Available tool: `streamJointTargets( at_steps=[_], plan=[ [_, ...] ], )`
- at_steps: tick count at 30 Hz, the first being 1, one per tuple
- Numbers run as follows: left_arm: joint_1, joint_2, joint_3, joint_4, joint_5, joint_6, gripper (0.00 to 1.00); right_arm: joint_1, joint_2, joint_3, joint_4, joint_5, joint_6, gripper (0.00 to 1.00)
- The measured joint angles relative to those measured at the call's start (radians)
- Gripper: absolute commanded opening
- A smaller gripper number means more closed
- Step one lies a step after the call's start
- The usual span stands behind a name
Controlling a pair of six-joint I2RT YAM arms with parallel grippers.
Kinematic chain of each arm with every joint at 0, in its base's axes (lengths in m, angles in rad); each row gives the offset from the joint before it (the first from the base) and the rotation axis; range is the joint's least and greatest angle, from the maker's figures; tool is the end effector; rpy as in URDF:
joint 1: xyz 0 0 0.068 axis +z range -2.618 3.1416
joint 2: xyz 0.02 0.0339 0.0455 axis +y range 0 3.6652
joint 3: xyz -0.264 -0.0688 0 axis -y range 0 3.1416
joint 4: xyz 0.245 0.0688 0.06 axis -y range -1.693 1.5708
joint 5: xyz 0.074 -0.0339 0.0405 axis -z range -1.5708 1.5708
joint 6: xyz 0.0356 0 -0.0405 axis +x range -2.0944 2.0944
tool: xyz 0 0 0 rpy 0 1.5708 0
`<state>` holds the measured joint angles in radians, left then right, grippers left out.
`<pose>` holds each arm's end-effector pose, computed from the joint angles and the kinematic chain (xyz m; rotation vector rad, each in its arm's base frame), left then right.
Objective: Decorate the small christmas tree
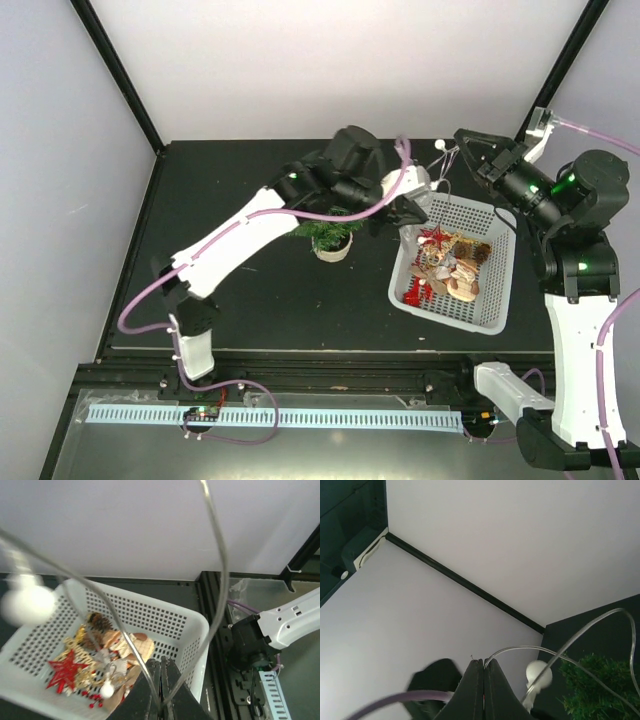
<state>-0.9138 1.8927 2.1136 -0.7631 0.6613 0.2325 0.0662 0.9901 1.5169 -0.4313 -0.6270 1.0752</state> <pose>0.2373 -0.3434 0.4235 1.5086 1.5723 -1.0959 0.1574 0.0314 0.5191 0.2670 1.6353 1.3534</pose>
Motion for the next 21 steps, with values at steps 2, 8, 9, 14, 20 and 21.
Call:
streamJointTargets(
  at_steps=[2,8,9,14,20,21],
  plan=[
    [0.015,-0.071,-0.036,-0.016,-0.026,0.02,0.02,0.0,-0.012,-0.024,0.003,0.0,0.0,0.04],
    [0.039,-0.287,-0.1,-0.039,-0.103,0.096,0.01,0.018,-0.062,-0.13,0.01,-0.001,-0.004,0.14],
    [0.039,-0.311,-0.103,-0.045,-0.116,0.11,0.02,0.024,-0.074,-0.151,0.012,-0.001,-0.004,0.16],
    [0.037,-0.363,-0.103,-0.075,-0.182,0.179,0.02,0.044,-0.131,-0.24,0.039,-0.008,-0.001,0.5],
    [0.037,-0.349,-0.097,-0.145,-0.247,0.228,0.02,0.066,-0.19,-0.332,0.06,-0.024,-0.006,0.79],
    [0.037,-0.345,-0.088,-0.156,-0.256,0.234,0.02,0.07,-0.2,-0.345,0.063,-0.031,-0.011,0.82]
  ],
)
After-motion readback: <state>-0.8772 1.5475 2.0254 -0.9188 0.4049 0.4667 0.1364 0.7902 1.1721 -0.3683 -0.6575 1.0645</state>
